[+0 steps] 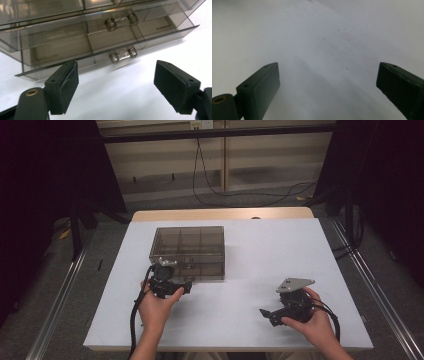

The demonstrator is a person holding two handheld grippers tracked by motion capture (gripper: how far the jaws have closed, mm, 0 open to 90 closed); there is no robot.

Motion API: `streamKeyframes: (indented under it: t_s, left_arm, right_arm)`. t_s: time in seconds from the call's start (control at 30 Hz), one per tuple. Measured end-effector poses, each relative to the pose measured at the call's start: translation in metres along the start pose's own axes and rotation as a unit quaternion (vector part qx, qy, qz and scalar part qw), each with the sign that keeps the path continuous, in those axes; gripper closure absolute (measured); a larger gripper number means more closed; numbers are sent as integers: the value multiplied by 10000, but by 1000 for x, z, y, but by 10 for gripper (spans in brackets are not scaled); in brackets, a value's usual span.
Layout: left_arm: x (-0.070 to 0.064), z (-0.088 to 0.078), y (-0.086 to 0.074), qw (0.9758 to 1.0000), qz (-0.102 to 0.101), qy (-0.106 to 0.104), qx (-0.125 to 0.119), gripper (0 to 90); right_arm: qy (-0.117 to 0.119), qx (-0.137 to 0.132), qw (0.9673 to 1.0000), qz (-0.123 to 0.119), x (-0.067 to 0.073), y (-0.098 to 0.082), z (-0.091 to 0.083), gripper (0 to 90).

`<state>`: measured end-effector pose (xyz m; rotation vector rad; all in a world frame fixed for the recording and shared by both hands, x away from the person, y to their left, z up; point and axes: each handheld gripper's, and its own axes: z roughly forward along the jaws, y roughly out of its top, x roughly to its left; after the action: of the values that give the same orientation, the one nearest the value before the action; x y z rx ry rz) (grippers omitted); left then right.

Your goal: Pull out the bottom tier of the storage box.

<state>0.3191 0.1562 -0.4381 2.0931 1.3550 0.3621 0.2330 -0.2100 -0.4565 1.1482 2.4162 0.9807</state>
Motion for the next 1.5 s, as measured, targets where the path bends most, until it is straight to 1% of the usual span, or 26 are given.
streamKeyframes:
  t_s: [0.13, 0.2, 0.27, 0.3, 0.43, 0.5, 0.53, 0.57, 0.6, 0.7, 0.73, 0.77, 0.8, 0.83, 0.93, 1.0, 1.03, 1.07, 1.1, 1.13, 1.23, 1.3, 1.33, 1.4, 1.43, 1.5]
  left_arm:
    - [6, -3, -3, 10000, 54, -57, -31, 188]
    - [9, -6, -4, 9999, 109, -90, -37, 187]
    - [11, -8, -5, 9999, 68, -111, -88, 182]
    - [14, -9, -6, 9998, 110, -124, -89, 180]
    - [20, -13, -7, 9997, 92, -126, -184, 170]
    - [24, -15, -8, 9997, 104, -142, -160, 166]
    - [25, -15, -9, 9997, 71, -130, -181, 163]
    - [27, -15, -9, 9997, 108, -140, -167, 160]
    - [29, -16, -10, 9997, 98, -166, -180, 158]
    - [35, -16, -13, 9995, 67, -191, -237, 151]
    - [36, -17, -13, 9995, 46, -197, -251, 148]
    - [38, -17, -14, 9995, 77, -205, -242, 145]
    - [39, -16, -15, 9993, -1, -205, -311, 142]
    - [42, -18, -15, 9994, 42, -238, -265, 139]
    - [45, -19, -16, 9991, -13, -236, -345, 138]
    - [48, -20, -18, 9991, -32, -263, -345, 138]
    - [48, -21, -18, 9990, -33, -285, -343, 138]
    - [49, -21, -19, 9990, -23, -288, -339, 138]
    - [49, -22, -19, 9989, -58, -272, -380, 138]
    - [51, -23, -18, 9990, -34, -285, -353, 136]
    - [56, -27, -18, 9986, -123, -282, -432, 130]
    - [59, -29, -18, 9986, -107, -286, -443, 121]
    - [60, -30, -18, 9986, -82, -247, -462, 116]
    - [62, -30, -19, 9984, -66, -263, -503, 115]
    - [63, -30, -19, 9983, -23, -280, -510, 114]
    - [64, -30, -19, 9982, -53, -313, -502, 114]
  right_arm:
    - [63, -30, 10000, 37, 1, 4, 2, 49]
    - [50, -41, 10000, 73, 1, 5, 3, 50]
    - [55, -41, 9999, 120, 2, 7, 4, 50]
    - [52, -47, 9999, 104, 3, 8, 5, 50]
    - [60, -71, 9999, 94, 4, 12, 9, 50]
    - [40, -67, 9999, 87, 5, 14, 11, 51]
    - [29, -31, 10000, 82, 6, 14, 11, 52]
    - [18, -32, 10000, 81, 6, 15, 12, 51]
    - [62, -46, 9999, 110, 7, 16, 14, 53]
    - [36, -25, 10000, 82, 8, 18, 16, 53]
    - [45, -8, 9999, 121, 9, 20, 17, 54]
    - [71, -30, 9999, 137, 10, 21, 18, 54]
    - [66, -3, 9999, 159, 10, 22, 18, 54]
    - [83, -20, 9998, 174, 11, 24, 19, 54]
    - [43, -9, 9999, 147, 13, 30, 21, 54]
    - [67, -76, 9998, 188, 15, 33, 23, 56]
    - [51, -60, 9998, 193, 16, 34, 24, 56]
    - [50, -43, 9998, 196, 17, 36, 26, 57]
    - [68, -58, 9998, 180, 17, 37, 27, 57]
    - [64, -61, 9998, 178, 19, 38, 28, 56]
    - [43, -51, 9999, 138, 22, 42, 31, 57]
    - [53, -75, 9999, 128, 25, 46, 33, 57]
    - [71, -68, 9999, 126, 26, 46, 34, 57]
    - [53, -67, 9999, 126, 27, 49, 37, 57]
    - [65, -64, 9999, 132, 28, 50, 38, 57]
    - [66, -81, 9998, 154, 28, 52, 40, 58]
